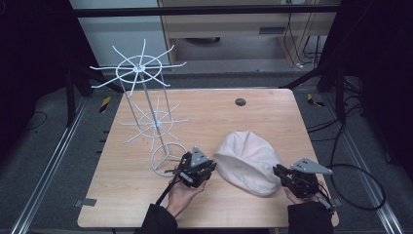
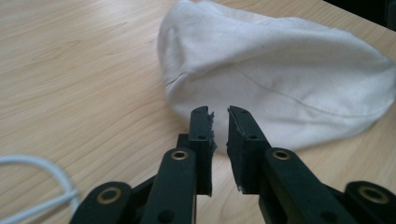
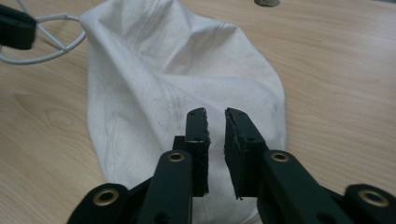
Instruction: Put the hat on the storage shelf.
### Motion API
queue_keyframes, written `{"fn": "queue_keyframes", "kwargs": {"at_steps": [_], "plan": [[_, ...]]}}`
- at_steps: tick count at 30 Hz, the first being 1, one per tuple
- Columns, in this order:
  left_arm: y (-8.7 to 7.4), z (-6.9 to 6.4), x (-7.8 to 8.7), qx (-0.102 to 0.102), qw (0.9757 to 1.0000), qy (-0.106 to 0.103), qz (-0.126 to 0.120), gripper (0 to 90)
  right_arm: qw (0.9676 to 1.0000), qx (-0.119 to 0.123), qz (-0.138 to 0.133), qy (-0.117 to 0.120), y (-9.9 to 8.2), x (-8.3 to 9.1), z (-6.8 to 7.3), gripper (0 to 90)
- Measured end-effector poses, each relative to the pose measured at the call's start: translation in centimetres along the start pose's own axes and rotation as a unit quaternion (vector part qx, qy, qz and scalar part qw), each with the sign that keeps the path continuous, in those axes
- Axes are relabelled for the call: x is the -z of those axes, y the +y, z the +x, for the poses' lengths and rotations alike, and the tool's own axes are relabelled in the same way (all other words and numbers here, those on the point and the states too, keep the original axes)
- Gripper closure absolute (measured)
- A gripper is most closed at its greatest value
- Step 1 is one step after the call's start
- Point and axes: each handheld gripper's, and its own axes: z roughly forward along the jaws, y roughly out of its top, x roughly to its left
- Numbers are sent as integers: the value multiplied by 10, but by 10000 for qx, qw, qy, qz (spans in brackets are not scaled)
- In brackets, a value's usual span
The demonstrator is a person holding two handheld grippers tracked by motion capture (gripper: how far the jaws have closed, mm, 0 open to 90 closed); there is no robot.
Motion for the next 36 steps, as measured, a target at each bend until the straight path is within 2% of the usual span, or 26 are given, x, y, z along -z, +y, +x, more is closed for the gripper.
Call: {"fn": "queue_keyframes", "kwargs": {"at_steps": [3, 5, 7, 10, 12, 13, 18, 22, 26, 28, 30, 32, 35, 36], "plan": [[-9, 8, 20, 3, 10000, 30, -44, 741, 10000, 51, -4, 10, 6, 1, -2, 675], [-16, 13, 32, 24, 10000, 75, -57, 718, 9998, 145, -56, -103, 9, 3, -2, 631], [-24, 21, 44, 41, 9999, 129, -32, 693, 9999, 112, -76, -83, 12, 6, -2, 585], [-34, 30, 58, 38, 9997, 225, 12, 663, 9998, 142, -57, -118, 15, 8, -2, 556], [-38, 33, 62, 101, 9997, 218, 2, 638, 9998, 156, -38, -76, 18, 9, -3, 528], [-44, 39, 70, 164, 9997, 163, -12, 619, 9998, 187, -23, -73, 19, 10, -3, 517], [-58, 52, 87, 150, 9990, 432, 14, 566, 9994, 348, 27, 13, 26, 9, 0, 478], [-65, 62, 97, 294, 9980, 552, -81, 525, 9992, 392, 0, 113, 31, 8, 3, 452], [-78, 78, 107, 437, 9957, 800, -142, 482, 9979, 586, 129, 228, 41, 3, 10, 434], [-80, 81, 108, 468, 9953, 839, -141, 466, 9971, 697, 192, 246, 44, 0, 13, 435], [-86, 90, 110, 560, 9937, 963, -155, 449, 9961, 792, 254, 283, 46, -4, 16, 439], [-88, 94, 111, 541, 9932, 1023, -125, 433, 9952, 865, 301, 335, 48, -9, 20, 443], [-95, 110, 115, 743, 9894, 1238, -175, 411, 9937, 952, 426, 400, 51, -16, 25, 459], [-95, 110, 115, 743, 9894, 1238, -175, 402, 9937, 952, 426, 400, 51, -16, 25, 459]]}}
